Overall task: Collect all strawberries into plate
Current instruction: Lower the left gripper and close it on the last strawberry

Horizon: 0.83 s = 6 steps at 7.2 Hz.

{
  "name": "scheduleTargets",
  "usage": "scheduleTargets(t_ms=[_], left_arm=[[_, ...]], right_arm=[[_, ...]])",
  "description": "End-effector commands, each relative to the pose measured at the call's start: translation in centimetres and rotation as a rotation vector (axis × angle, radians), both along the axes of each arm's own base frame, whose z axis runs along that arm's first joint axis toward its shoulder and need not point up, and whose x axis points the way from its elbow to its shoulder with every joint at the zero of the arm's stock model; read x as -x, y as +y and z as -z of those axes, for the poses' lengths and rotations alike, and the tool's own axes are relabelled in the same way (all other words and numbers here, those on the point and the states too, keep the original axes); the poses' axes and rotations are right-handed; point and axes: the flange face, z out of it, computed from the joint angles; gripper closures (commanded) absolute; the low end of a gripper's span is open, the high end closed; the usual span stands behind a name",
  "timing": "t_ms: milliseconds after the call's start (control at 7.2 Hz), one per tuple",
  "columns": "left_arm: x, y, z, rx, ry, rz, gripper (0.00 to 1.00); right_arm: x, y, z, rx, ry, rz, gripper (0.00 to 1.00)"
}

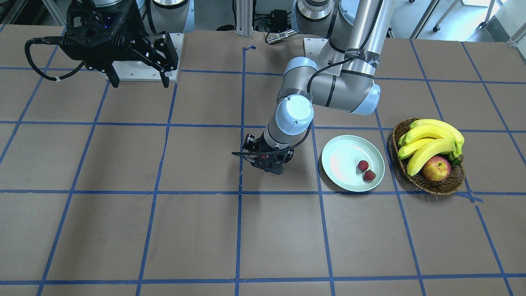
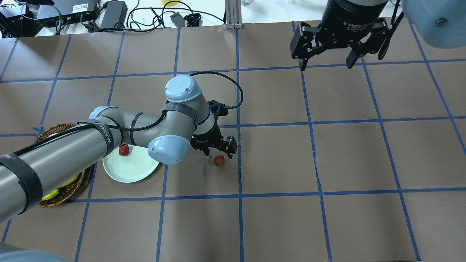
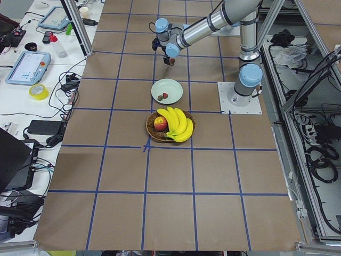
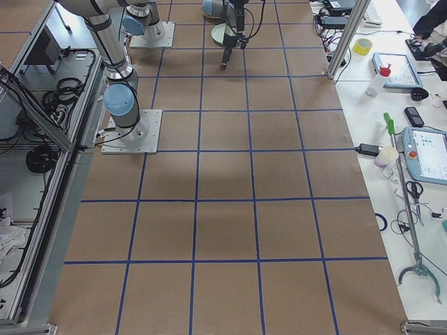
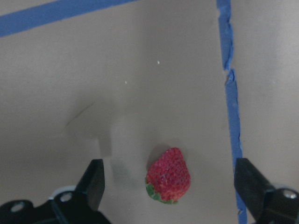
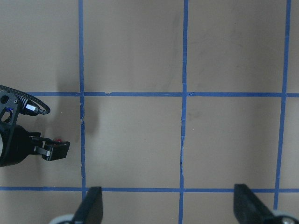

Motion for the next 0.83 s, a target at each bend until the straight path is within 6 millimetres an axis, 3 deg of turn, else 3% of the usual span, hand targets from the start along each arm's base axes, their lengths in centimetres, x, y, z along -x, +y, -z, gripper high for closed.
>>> scheduleTargets(t_ms=[0,278,417,695], left_arm=[[0.1,0.8,0.7,-0.013,-0.014,0.012,0.55],[0.2,0.7,0.6,-0.011,-0.012,0.009,1.00],[0.2,0.2,-0.2,0.009,-0.007,0.009,1.00],[-0.6,-3.5,-6.1,0.030,-0.007,-0.012,1.00]], right_arm=[[-0.1,-0.1,0.1,-0.001,-0.005,-0.001,0.00],[-0.1,0.0,0.1,-0.002,-0.003,0.000,0.00],[-0.1,0.0,0.0,-0.001,-0.003,0.001,0.00],[-0.1,0.0,0.1,-0.003,-0.005,0.001,0.00]])
